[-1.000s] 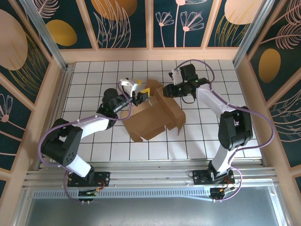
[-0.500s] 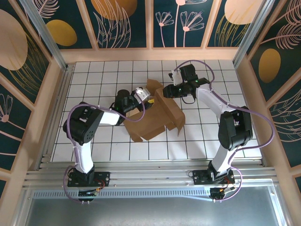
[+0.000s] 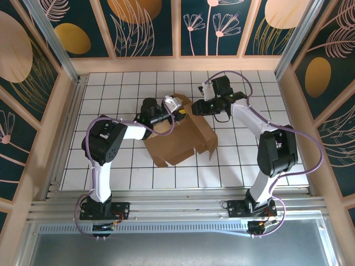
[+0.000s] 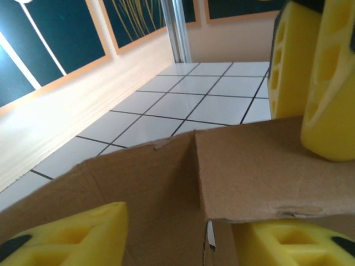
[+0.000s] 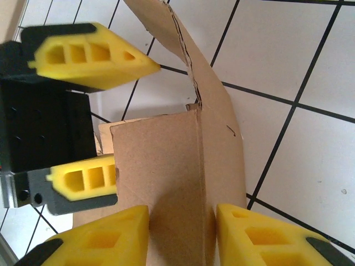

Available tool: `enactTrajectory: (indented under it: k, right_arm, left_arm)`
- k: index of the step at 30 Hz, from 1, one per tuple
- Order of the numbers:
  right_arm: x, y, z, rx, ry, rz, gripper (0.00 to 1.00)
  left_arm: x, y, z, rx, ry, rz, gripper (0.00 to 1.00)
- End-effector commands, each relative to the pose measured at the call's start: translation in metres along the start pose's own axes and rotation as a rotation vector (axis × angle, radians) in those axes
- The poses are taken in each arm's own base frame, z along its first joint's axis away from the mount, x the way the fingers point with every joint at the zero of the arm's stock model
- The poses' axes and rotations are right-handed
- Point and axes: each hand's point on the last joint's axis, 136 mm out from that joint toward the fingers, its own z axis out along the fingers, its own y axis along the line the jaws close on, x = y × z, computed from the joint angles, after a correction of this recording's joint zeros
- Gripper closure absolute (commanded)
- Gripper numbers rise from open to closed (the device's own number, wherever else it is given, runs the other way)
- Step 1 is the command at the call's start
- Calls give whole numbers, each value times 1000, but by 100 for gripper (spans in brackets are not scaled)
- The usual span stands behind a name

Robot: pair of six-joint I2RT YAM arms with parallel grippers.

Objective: Fold the paper box

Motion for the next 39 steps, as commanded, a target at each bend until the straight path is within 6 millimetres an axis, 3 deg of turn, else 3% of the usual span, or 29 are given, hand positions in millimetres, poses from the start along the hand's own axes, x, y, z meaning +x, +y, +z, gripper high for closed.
enactTrajectory:
  k: [1, 5, 11, 16, 20, 25, 27, 31, 33, 39]
  right_arm:
    - [0, 7, 0, -17, 6, -10, 63]
    - [-1, 6, 2, -9, 4, -6, 64]
    - [-2, 3, 2, 6, -5, -1, 64]
    - [-4, 3, 0, 13, -15, -1, 64]
    - [-4, 3, -1, 19, -17, -4, 64]
    - [-5, 1, -1, 29, -22, -8, 64]
    - [-5, 2, -1, 29, -21, -10, 64]
    - [-7, 4, -1, 21, -25, -13, 64]
    - [-6, 4, -1, 20, -23, -12, 64]
    - [-4, 4, 1, 18, -18, -7, 64]
  left_arm:
    - [-7, -4, 3, 55, -35, -25, 58]
    - [-10, -1, 5, 48, -31, -108, 75]
    - [-13, -3, 6, 68, -26, -259, 78]
    - [-15, -6, -2, 59, -25, -311, 61]
    - [-29, -3, -22, -2, -57, -355, 44]
    - [-42, -6, -55, -83, -81, -392, 41]
    - [-33, 2, -59, -147, -31, -401, 43]
    - [25, 39, -43, -330, 297, -474, 51]
    - [48, 38, -35, -305, 414, -519, 52]
    - [61, 30, -23, -219, 425, -618, 52]
